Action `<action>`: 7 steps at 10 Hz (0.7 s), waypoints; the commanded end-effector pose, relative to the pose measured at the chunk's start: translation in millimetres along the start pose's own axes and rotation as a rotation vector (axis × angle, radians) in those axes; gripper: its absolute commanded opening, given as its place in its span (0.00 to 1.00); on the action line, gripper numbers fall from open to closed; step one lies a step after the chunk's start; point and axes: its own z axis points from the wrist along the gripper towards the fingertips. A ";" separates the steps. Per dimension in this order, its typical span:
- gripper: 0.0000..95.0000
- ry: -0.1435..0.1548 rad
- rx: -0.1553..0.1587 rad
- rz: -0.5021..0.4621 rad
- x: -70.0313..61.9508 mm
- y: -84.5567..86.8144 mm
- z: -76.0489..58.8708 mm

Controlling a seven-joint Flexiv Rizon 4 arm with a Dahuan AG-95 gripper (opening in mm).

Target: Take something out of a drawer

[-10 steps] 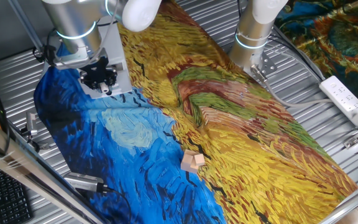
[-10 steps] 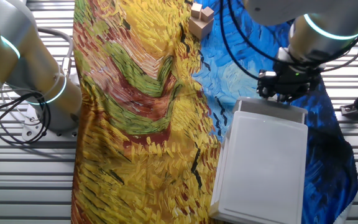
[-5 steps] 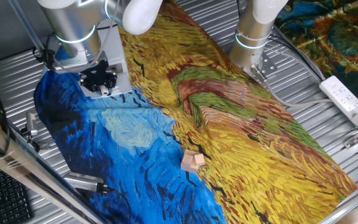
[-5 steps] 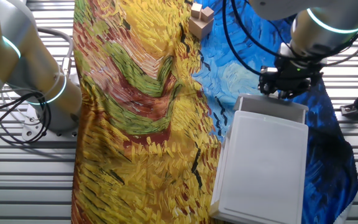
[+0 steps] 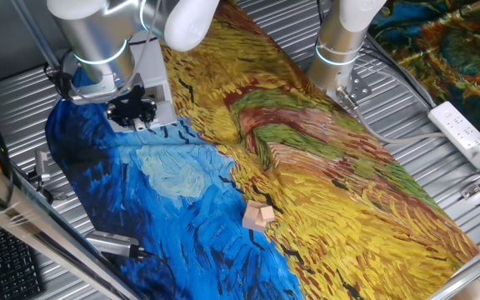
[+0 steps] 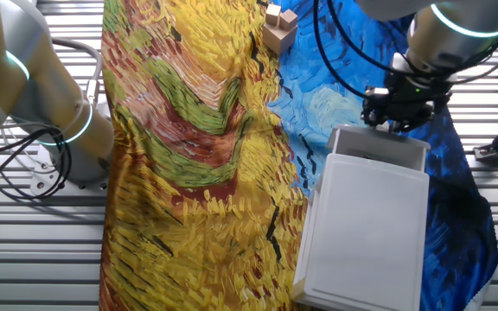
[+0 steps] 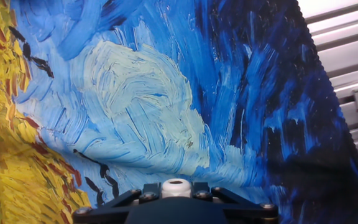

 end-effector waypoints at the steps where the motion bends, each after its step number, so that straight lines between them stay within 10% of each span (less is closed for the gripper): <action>1: 0.00 0.003 0.001 0.005 -4.1 -1.0 0.6; 7: 0.00 0.011 0.001 0.018 -19.0 -3.2 -1.4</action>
